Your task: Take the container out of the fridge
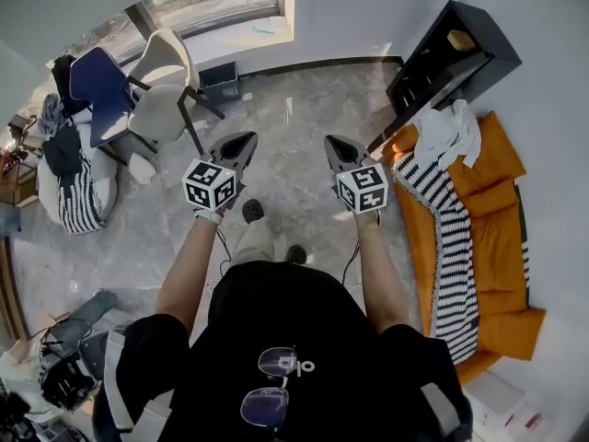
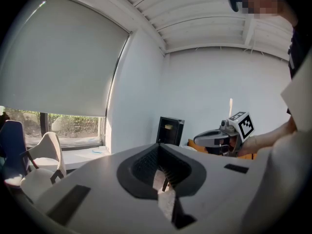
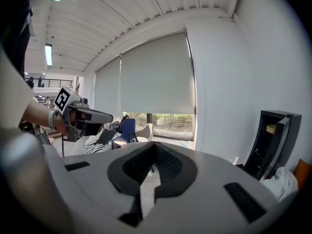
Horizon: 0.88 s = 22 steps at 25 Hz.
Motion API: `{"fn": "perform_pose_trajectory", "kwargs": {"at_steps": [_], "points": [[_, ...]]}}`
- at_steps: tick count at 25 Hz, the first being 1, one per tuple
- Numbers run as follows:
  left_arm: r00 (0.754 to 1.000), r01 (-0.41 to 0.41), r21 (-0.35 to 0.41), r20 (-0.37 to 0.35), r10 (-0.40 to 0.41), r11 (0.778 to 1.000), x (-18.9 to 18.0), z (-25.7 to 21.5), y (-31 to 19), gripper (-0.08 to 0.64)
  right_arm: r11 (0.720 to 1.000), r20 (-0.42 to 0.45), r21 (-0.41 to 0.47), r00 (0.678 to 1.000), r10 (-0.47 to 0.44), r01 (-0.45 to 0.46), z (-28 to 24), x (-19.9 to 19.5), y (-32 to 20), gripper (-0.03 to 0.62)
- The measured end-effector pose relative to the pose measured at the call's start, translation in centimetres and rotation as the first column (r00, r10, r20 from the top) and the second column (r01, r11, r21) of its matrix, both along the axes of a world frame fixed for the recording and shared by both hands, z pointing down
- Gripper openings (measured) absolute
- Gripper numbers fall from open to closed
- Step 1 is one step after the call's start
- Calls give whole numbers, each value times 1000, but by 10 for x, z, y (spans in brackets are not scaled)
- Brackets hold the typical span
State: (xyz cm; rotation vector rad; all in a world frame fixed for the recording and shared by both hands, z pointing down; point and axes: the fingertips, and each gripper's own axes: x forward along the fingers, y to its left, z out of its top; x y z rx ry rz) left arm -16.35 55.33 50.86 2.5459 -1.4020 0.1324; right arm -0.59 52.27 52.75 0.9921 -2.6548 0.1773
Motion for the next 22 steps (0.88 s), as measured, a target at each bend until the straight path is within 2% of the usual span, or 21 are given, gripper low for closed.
{"fn": "perform_pose_trajectory", "kwargs": {"at_steps": [5, 11, 15, 22], "points": [[1000, -5, 2, -18, 5, 1000, -17, 9, -50, 8, 1000, -12, -7, 1000, 25, -25, 11, -9, -43, 8], [999, -45, 5, -23, 45, 999, -44, 19, -147, 8, 997, -6, -13, 997, 71, -71, 15, -32, -137, 8], [998, -70, 23, -6, 70, 997, -82, 11, -217, 8, 996, 18, -12, 996, 88, -88, 7, -70, -204, 8], [996, -82, 37, -16, 83, 996, -165, 4, -322, 8, 992, 44, -18, 992, 122, -122, -2, -152, -308, 8]]}}
